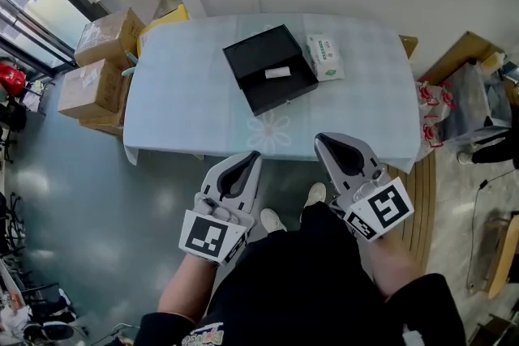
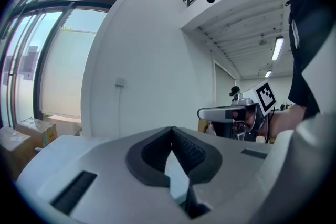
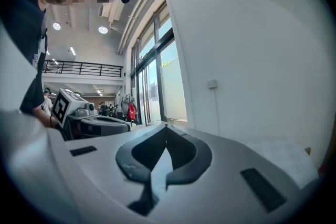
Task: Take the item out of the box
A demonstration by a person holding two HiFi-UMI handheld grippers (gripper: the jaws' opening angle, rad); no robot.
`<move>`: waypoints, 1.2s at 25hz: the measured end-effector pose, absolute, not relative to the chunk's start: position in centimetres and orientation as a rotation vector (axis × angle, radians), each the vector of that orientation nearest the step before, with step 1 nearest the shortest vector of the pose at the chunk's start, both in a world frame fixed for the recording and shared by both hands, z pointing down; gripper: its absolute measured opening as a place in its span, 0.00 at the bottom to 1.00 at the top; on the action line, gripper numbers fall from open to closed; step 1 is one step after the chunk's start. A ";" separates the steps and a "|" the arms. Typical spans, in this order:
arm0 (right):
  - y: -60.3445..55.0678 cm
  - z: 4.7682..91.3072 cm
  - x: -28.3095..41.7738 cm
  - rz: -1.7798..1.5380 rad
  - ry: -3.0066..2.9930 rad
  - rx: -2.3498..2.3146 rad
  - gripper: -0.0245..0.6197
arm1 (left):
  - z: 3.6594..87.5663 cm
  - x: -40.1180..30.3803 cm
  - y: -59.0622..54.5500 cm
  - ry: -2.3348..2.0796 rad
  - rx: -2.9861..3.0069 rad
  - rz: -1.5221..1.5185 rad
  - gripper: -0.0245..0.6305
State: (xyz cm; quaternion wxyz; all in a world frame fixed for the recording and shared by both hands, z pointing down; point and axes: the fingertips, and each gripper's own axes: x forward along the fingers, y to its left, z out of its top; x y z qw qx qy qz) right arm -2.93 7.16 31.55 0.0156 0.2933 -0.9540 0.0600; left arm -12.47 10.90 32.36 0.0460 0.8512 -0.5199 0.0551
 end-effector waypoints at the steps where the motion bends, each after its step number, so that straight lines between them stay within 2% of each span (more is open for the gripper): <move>1: 6.7 31.6 -2.8 0.188 -2.967 0.905 0.05 | 32.4 -12.4 10.4 -1.594 2.589 0.168 0.05; 30: -3.5 30.6 1.3 0.168 -3.037 0.745 0.05 | 32.8 -7.8 1.4 -1.736 2.482 0.218 0.05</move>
